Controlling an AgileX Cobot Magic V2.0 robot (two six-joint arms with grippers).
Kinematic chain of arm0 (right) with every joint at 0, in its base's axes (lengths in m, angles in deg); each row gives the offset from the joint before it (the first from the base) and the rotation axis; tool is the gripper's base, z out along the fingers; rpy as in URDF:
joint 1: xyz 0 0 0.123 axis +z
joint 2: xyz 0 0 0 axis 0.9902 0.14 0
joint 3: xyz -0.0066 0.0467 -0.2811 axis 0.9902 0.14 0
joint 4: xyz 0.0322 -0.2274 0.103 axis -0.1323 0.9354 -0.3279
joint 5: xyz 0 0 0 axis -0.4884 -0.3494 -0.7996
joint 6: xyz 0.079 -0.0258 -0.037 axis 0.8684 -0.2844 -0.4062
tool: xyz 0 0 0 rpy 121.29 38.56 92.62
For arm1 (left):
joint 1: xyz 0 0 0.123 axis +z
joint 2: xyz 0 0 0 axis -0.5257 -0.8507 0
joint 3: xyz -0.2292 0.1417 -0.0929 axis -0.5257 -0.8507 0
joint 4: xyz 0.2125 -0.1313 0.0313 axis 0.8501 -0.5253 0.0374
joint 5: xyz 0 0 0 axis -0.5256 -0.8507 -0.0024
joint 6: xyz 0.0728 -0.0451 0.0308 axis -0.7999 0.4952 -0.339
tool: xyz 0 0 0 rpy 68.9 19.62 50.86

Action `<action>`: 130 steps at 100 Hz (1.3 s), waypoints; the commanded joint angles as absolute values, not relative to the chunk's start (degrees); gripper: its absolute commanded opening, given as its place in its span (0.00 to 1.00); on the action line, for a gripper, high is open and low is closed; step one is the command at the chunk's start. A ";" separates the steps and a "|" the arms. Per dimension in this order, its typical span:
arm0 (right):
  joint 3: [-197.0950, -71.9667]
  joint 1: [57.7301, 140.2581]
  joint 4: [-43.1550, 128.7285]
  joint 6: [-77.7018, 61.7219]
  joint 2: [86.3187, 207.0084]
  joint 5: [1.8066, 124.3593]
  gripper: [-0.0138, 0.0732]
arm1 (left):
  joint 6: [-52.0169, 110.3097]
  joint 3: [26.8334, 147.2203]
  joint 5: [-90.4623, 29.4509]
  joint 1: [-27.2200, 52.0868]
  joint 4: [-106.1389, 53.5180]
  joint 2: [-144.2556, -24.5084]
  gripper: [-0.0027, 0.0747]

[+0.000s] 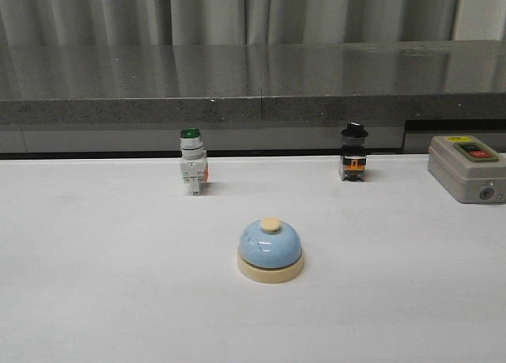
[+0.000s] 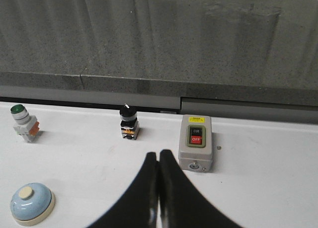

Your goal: Place and press bell with both arms

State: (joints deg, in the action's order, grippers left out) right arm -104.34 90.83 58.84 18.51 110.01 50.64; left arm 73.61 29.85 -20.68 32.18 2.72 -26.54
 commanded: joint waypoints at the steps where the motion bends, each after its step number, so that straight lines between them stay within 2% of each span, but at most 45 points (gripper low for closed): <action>1: -105.62 90.59 59.52 18.22 109.89 54.87 0.09 | 74.16 26.68 -16.07 32.25 2.57 -24.74 0.01; 52: -105.52 90.59 59.52 18.22 109.85 54.87 0.09 | 74.16 26.68 -16.07 32.25 2.57 -24.74 0.01; 73: -100.76 90.59 59.52 18.22 108.58 61.67 0.09 | 74.16 26.68 -16.07 32.25 2.57 -24.74 0.01; 130: -77.71 86.96 58.72 21.24 86.24 74.95 0.09 | 74.16 26.68 -16.07 32.25 2.57 -24.74 0.01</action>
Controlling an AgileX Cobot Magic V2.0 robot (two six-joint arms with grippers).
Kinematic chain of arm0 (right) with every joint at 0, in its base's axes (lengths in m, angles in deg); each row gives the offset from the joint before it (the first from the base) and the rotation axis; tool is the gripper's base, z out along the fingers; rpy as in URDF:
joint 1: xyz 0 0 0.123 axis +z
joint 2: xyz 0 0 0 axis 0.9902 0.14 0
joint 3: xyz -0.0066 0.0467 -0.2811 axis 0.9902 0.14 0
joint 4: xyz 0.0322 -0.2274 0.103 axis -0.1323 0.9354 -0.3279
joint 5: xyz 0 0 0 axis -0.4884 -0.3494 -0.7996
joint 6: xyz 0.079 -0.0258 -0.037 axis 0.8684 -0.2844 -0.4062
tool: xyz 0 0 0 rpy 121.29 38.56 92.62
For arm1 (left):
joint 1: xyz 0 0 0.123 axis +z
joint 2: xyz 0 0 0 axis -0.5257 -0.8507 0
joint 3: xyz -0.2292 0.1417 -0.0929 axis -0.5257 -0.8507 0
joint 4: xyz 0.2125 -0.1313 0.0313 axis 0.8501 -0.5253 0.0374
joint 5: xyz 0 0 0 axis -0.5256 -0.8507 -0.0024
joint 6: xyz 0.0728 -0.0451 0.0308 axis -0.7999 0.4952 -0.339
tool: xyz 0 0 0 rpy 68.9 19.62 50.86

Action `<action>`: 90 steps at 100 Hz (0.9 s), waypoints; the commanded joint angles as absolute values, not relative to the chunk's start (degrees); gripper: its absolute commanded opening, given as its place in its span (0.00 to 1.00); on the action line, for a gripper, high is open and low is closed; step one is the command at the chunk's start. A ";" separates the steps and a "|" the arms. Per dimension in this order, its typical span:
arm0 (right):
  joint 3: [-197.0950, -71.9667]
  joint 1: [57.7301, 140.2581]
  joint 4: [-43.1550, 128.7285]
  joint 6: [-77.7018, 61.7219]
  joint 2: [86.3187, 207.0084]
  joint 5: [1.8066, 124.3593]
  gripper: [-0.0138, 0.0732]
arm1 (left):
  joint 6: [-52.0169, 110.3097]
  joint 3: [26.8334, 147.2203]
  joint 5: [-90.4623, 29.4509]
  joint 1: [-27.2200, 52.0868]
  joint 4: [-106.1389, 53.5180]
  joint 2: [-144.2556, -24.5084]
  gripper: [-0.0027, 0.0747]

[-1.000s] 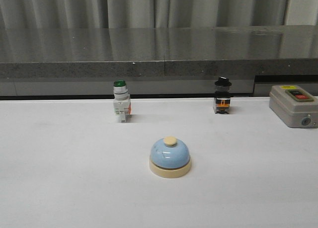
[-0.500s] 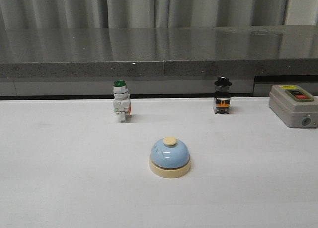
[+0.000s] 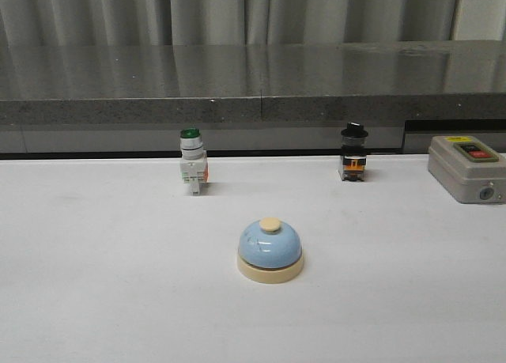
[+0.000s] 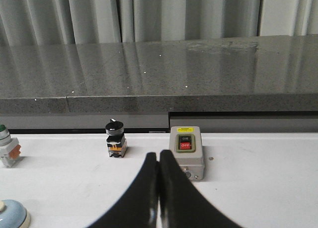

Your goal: Place and press bell with both arms

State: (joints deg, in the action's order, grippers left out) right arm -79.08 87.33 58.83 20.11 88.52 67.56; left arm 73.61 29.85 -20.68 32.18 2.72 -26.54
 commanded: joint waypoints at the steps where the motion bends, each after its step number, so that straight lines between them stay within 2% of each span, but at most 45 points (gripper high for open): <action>1: -77.43 86.96 58.72 21.24 86.24 75.22 0.09 | 74.16 26.68 -16.07 32.25 2.57 -24.74 0.01; 13: -73.43 86.96 58.72 22.54 86.58 79.71 0.09 | 74.16 26.68 -16.07 32.25 2.57 -24.74 0.01; 90: -73.61 86.96 58.72 22.67 86.58 79.25 0.09 | 74.16 26.68 -16.07 32.25 2.57 -24.74 0.01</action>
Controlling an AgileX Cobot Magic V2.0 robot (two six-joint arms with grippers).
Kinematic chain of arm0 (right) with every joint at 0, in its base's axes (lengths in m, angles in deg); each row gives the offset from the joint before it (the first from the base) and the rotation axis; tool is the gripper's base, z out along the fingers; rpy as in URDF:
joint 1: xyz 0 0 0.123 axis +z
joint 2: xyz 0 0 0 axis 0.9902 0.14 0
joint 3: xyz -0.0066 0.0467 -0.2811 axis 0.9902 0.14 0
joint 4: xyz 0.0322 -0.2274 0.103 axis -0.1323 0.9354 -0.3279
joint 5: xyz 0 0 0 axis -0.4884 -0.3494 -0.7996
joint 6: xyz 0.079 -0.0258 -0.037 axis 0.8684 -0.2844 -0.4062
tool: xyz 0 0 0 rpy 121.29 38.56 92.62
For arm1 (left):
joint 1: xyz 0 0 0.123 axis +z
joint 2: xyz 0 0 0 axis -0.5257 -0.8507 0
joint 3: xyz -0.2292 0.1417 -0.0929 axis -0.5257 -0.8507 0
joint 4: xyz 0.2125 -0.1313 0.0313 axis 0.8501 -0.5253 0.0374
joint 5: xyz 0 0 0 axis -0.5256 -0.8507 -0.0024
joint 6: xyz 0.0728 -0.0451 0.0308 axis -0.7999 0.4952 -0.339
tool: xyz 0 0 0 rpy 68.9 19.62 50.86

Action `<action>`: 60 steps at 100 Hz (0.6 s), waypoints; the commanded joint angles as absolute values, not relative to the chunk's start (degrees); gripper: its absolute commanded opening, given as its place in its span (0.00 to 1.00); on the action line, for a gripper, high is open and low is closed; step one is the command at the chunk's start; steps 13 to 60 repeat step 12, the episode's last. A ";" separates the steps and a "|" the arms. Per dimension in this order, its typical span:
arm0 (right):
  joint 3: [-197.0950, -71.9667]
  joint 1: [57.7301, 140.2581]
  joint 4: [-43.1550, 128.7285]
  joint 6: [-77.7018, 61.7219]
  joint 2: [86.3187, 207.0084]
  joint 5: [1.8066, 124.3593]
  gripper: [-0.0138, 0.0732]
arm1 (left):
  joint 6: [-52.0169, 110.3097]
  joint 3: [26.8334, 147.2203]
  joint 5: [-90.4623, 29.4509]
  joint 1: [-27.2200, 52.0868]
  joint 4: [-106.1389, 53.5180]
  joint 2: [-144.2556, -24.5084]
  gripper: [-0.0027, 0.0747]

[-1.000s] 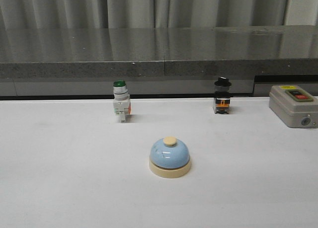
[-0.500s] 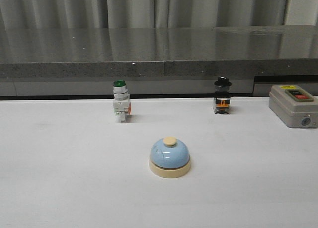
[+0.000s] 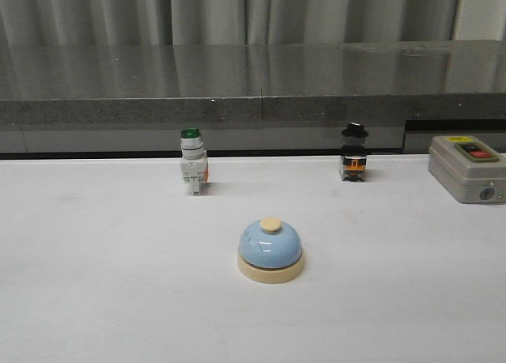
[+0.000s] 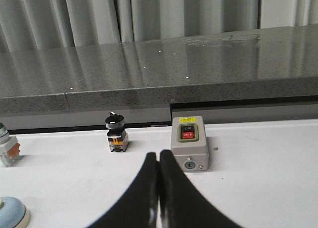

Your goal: Place and press bell with both arms

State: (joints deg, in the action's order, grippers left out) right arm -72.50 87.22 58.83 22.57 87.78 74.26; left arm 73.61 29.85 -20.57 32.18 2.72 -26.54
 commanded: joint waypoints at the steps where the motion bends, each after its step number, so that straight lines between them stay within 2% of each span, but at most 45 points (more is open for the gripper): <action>1: -73.61 86.96 58.72 22.67 86.58 79.25 0.09 | 74.16 26.68 -16.07 32.25 2.57 -24.74 0.01; 60: -73.61 86.96 58.72 22.67 86.58 79.25 0.09 | 74.16 26.68 -16.07 32.25 2.57 -24.74 0.01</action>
